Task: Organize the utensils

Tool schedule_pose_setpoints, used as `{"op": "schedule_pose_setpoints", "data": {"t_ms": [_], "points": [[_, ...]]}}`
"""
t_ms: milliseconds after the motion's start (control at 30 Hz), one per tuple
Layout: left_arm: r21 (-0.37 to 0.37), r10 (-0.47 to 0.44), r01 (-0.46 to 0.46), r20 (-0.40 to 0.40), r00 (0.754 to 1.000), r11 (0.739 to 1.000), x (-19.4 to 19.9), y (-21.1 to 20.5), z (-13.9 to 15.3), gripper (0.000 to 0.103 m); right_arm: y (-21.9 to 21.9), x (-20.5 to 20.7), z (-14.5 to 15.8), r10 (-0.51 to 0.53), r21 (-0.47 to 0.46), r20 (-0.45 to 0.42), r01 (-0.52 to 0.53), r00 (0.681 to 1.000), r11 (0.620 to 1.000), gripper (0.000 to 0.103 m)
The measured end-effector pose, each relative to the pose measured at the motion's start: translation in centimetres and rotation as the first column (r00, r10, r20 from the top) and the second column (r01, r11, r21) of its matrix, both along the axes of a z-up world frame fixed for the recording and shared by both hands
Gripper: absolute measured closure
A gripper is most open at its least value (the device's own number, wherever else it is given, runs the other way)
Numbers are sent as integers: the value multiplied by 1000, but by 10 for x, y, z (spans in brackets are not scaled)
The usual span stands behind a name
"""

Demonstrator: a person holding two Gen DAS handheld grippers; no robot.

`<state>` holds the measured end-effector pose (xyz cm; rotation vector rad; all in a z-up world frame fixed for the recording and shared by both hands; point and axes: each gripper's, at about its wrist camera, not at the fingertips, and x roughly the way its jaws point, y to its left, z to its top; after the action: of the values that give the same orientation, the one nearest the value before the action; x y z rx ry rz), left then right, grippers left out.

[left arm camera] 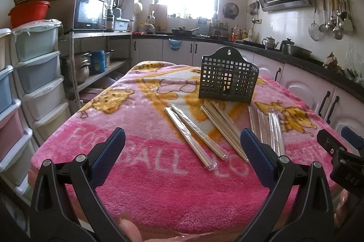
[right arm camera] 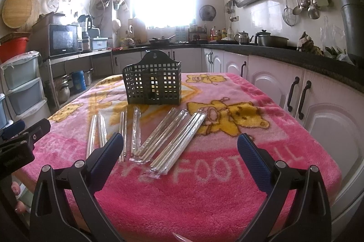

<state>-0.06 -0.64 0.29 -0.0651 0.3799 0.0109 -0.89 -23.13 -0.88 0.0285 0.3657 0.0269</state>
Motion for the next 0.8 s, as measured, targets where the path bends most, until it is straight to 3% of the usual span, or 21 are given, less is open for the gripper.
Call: {"op": "schedule_pose_setpoints", "data": {"t_ms": [233,500,800], "points": [[-41,25,-26,-29,999,999,5,15,-3,10,9,7,-1,42,-23,-28,-42,999,999,6],[-91,96,-103,-76,992,990,17,48,-6,10,29,29,0,160,-34,-92,-164,983,986,6],[-142,53,-70,-120,991,987,41,68,-3,10,47,73,3,233,-5,-187,-238,954,971,6]]}}
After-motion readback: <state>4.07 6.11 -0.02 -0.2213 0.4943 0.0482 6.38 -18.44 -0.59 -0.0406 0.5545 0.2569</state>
